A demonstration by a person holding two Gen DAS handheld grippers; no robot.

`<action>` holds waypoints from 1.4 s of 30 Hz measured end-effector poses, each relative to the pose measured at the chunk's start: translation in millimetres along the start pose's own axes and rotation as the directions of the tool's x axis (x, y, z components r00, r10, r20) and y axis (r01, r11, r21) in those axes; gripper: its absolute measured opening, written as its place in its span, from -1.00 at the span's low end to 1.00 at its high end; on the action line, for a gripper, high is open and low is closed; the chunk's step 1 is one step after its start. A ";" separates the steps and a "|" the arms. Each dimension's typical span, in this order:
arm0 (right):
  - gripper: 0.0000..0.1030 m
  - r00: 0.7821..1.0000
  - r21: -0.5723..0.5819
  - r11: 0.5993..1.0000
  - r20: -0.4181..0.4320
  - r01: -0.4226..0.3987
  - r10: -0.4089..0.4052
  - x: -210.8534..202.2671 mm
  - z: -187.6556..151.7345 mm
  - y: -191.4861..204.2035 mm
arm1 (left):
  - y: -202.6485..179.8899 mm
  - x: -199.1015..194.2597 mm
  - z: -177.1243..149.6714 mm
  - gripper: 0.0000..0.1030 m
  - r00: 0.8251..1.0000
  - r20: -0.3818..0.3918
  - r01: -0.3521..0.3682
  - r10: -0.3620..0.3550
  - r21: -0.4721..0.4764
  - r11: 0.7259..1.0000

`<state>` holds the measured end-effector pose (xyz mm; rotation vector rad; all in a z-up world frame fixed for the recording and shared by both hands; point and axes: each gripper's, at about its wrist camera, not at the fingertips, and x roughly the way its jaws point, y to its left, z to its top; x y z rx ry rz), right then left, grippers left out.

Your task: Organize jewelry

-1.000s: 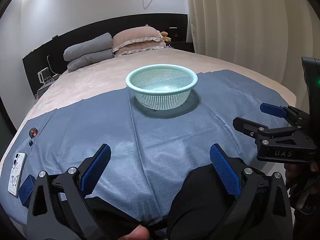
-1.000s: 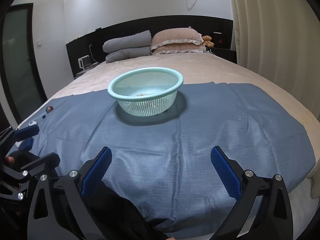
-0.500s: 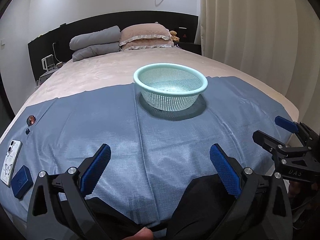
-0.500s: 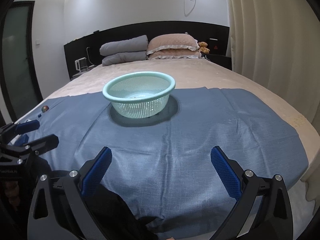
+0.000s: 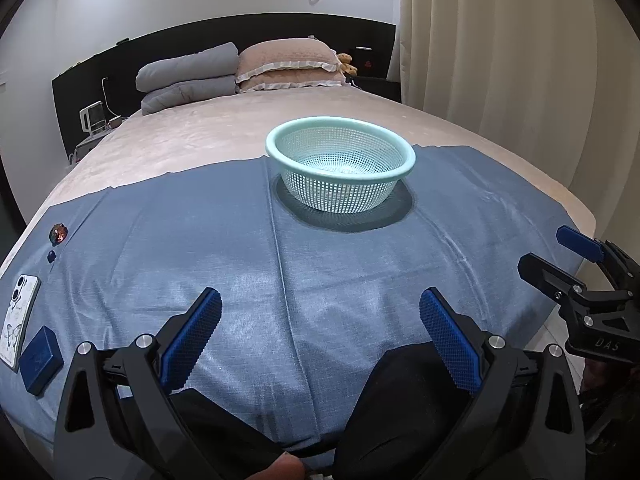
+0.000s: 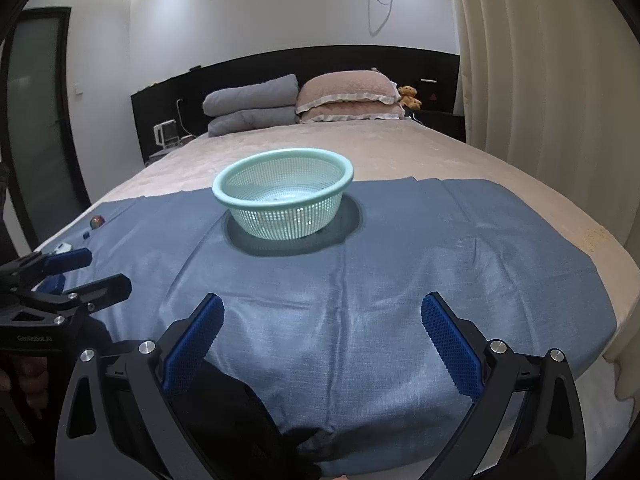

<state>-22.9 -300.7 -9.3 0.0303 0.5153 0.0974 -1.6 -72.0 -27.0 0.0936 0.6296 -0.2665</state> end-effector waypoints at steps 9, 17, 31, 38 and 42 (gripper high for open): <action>0.85 1.000 -0.013 1.000 -0.010 -0.009 0.009 2.2 0.3 6.2 | -4.6 0.3 -1.8 0.89 1.000 -0.005 -0.004 0.004 0.012 1.000; 0.85 1.000 -0.009 1.000 -0.015 -0.017 0.016 3.6 -1.1 4.9 | -7.6 -0.6 -2.6 0.89 1.000 -0.001 0.009 -0.009 0.024 1.000; 0.85 0.999 -0.008 1.000 -0.026 -0.026 0.025 6.0 -2.2 5.8 | -10.4 0.7 -2.9 0.89 1.000 -0.017 -0.002 0.003 0.032 0.999; 0.85 0.999 -0.004 0.999 -0.035 -0.033 0.033 8.4 -3.4 7.3 | -9.7 -2.5 -1.7 0.89 1.000 0.004 -0.017 0.017 0.020 1.000; 0.85 0.999 -0.007 1.000 -0.038 -0.027 0.027 9.5 -3.8 6.4 | -10.5 -2.0 -2.8 0.89 1.000 0.005 -0.026 0.026 0.021 0.999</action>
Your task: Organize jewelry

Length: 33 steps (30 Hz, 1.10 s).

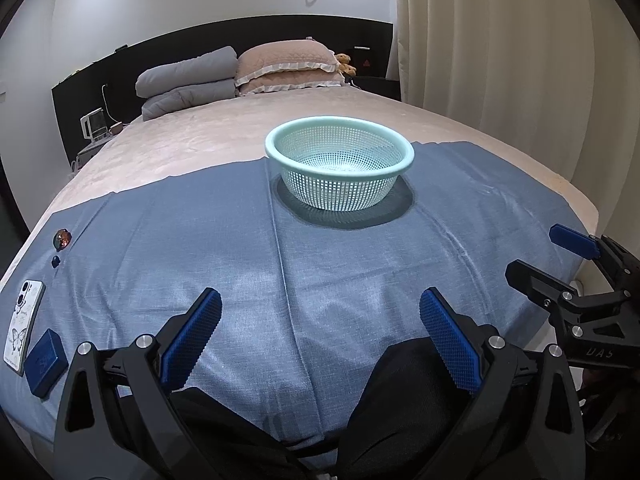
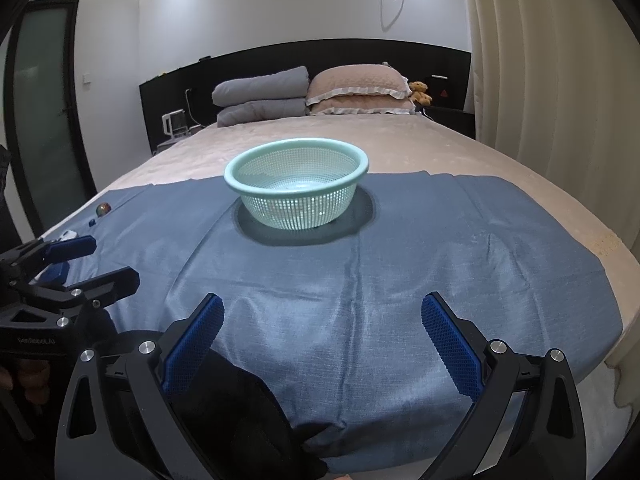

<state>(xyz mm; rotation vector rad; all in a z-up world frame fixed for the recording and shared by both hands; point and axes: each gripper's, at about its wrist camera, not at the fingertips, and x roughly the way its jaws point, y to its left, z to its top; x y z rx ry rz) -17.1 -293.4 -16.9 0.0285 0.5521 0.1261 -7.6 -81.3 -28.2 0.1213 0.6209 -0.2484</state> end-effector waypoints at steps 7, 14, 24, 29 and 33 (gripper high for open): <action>0.85 1.000 -0.004 1.000 -0.004 -0.007 0.007 0.3 -0.8 1.6 | -3.0 0.5 0.7 0.89 1.000 0.000 0.003 -0.003 0.004 1.000; 0.85 1.000 -0.012 1.000 -0.006 -0.005 0.005 0.1 -1.1 3.1 | -2.9 -0.2 0.6 0.89 1.000 -0.002 0.007 -0.007 0.006 1.000; 0.85 1.000 -0.017 1.000 -0.013 -0.001 0.001 2.5 -1.1 2.3 | -5.1 -2.1 0.5 0.89 1.000 0.018 0.004 -0.005 0.017 1.000; 0.85 1.000 -0.019 1.000 -0.012 0.001 -0.001 2.8 -0.8 1.9 | -6.4 -1.9 0.1 0.89 1.000 0.020 0.004 -0.005 0.027 1.000; 0.85 1.000 -0.017 1.000 -0.012 0.001 -0.001 2.8 -0.8 -0.4 | -7.2 -1.1 0.4 0.89 1.000 0.018 0.004 -0.004 0.024 1.000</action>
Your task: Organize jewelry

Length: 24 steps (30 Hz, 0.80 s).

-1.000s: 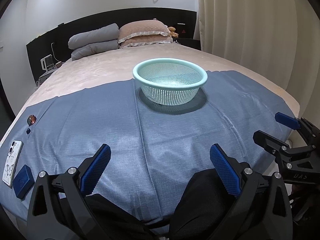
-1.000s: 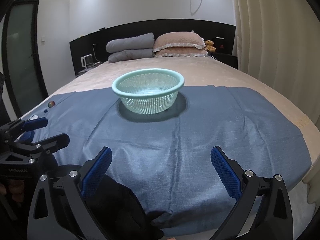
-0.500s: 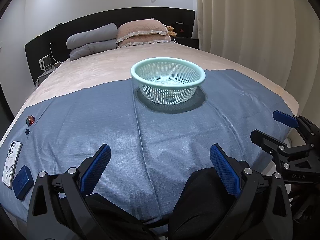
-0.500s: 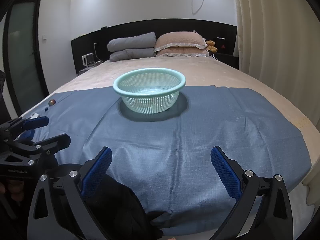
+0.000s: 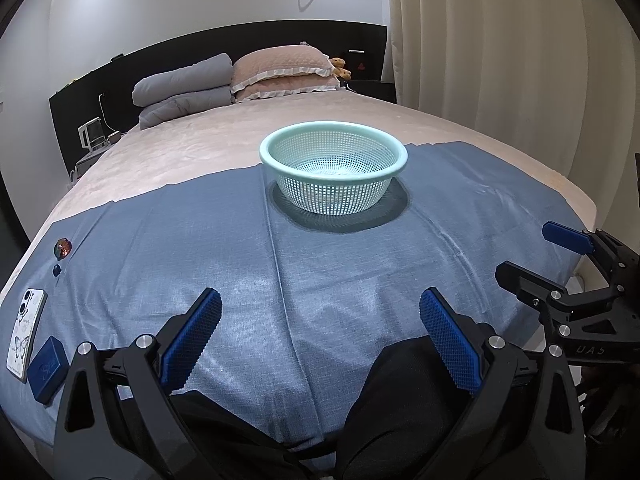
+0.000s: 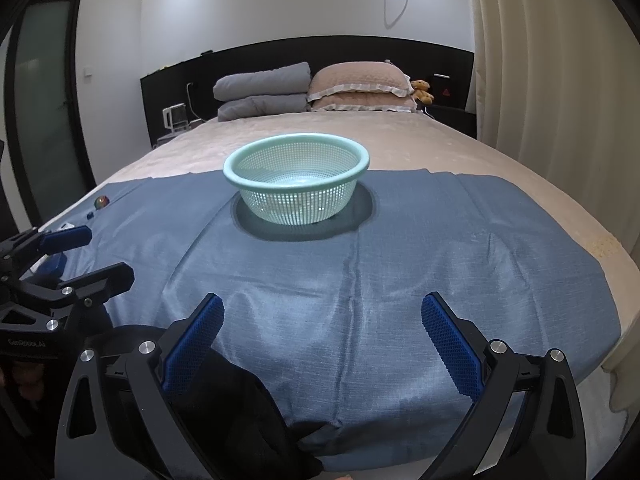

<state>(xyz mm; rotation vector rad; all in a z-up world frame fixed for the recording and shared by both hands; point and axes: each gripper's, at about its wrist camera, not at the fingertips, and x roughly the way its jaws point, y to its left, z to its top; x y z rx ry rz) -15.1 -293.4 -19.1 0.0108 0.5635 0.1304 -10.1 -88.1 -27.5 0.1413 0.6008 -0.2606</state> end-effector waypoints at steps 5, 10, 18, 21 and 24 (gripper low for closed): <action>0.85 1.000 0.000 1.000 -0.008 -0.004 0.004 0.9 -0.7 -0.8 | -0.8 0.5 -0.4 0.89 1.000 -0.001 -0.014 0.014 0.001 1.000; 0.85 1.000 -0.003 1.000 -0.010 0.000 0.000 1.4 -1.0 -1.6 | -0.6 1.5 0.7 0.89 1.000 0.000 -0.019 0.019 -0.004 1.000; 0.85 1.000 -0.006 1.000 -0.007 0.000 0.000 0.5 -2.1 -1.6 | -0.7 1.4 -0.1 0.89 1.000 -0.003 -0.014 0.014 -0.001 1.000; 0.85 1.000 -0.005 1.000 -0.007 0.001 -0.001 0.1 -2.5 -1.9 | -0.6 2.5 0.5 0.89 1.000 -0.003 -0.027 0.027 -0.005 1.000; 0.85 1.000 -0.002 1.000 -0.008 0.001 -0.001 -0.6 -2.8 -1.4 | -2.7 2.3 -0.4 0.89 1.000 0.000 -0.031 0.031 -0.003 1.000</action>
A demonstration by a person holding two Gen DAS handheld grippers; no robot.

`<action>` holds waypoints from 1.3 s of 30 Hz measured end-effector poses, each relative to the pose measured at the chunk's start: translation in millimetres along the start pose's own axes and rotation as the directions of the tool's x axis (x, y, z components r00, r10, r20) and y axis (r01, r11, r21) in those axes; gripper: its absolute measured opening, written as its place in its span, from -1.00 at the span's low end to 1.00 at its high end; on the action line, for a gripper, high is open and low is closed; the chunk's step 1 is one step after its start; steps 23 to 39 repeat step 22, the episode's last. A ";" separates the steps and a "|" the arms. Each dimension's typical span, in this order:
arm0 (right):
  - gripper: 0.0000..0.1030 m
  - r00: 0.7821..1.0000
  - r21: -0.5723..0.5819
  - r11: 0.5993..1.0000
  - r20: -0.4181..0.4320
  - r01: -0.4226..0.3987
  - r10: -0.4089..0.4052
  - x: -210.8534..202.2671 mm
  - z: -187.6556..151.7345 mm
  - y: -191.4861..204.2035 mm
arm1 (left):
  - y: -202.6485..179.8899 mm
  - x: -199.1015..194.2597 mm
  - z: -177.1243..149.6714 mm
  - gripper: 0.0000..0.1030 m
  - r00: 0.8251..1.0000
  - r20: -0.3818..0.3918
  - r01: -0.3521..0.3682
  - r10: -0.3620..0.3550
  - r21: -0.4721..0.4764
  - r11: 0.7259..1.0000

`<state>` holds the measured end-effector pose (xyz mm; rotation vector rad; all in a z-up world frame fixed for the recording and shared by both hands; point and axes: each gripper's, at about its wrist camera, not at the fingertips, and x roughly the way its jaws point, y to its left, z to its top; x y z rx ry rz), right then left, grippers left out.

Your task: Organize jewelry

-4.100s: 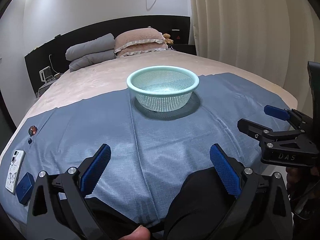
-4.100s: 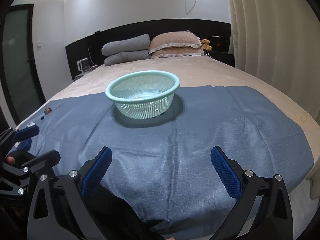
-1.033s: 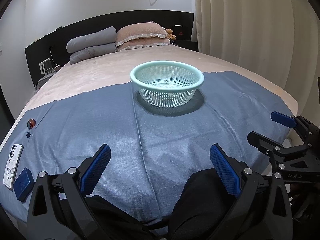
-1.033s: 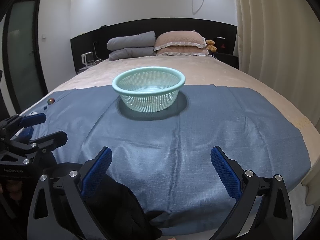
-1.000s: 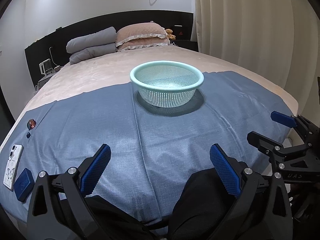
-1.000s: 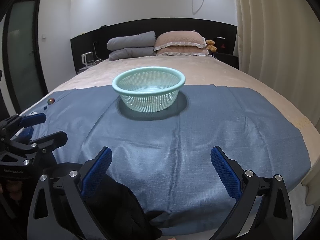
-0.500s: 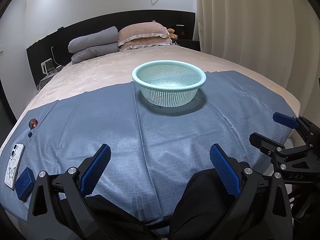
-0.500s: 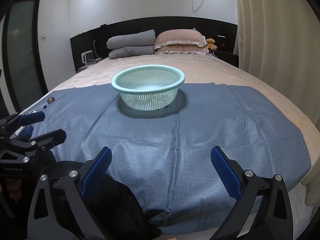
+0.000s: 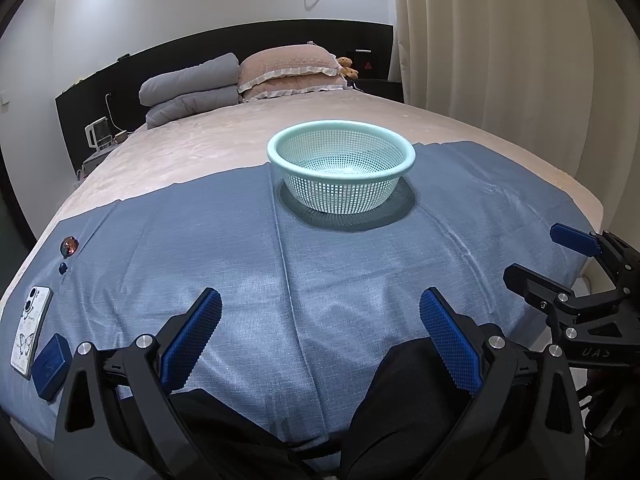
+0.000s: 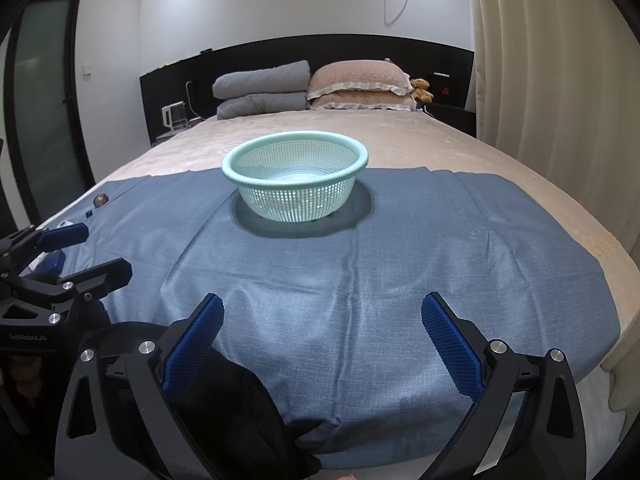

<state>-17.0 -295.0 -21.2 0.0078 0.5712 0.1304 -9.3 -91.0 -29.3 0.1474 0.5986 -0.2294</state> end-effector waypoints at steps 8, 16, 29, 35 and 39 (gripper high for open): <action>0.85 1.000 -0.001 1.000 0.000 0.003 -0.003 -0.1 0.2 1.2 | -0.6 2.5 0.4 0.89 1.000 -0.005 -0.006 0.006 -0.003 1.000; 0.85 1.000 -0.009 1.000 0.001 0.016 -0.016 -0.5 0.7 0.4 | 2.9 6.2 0.7 0.89 1.000 -0.021 -0.011 0.011 -0.027 1.000; 0.85 1.000 -0.005 1.000 0.006 0.014 -0.014 -2.5 1.3 0.6 | -1.7 4.9 -0.9 0.89 1.000 -0.014 -0.009 0.009 -0.005 1.000; 0.85 1.000 -0.005 1.000 0.006 0.014 -0.014 -2.5 1.3 0.6 | -1.7 4.9 -0.9 0.89 1.000 -0.014 -0.009 0.009 -0.005 1.000; 0.85 1.000 -0.005 1.000 0.006 0.014 -0.014 -2.5 1.3 0.6 | -1.7 4.9 -0.9 0.89 1.000 -0.014 -0.009 0.009 -0.005 1.000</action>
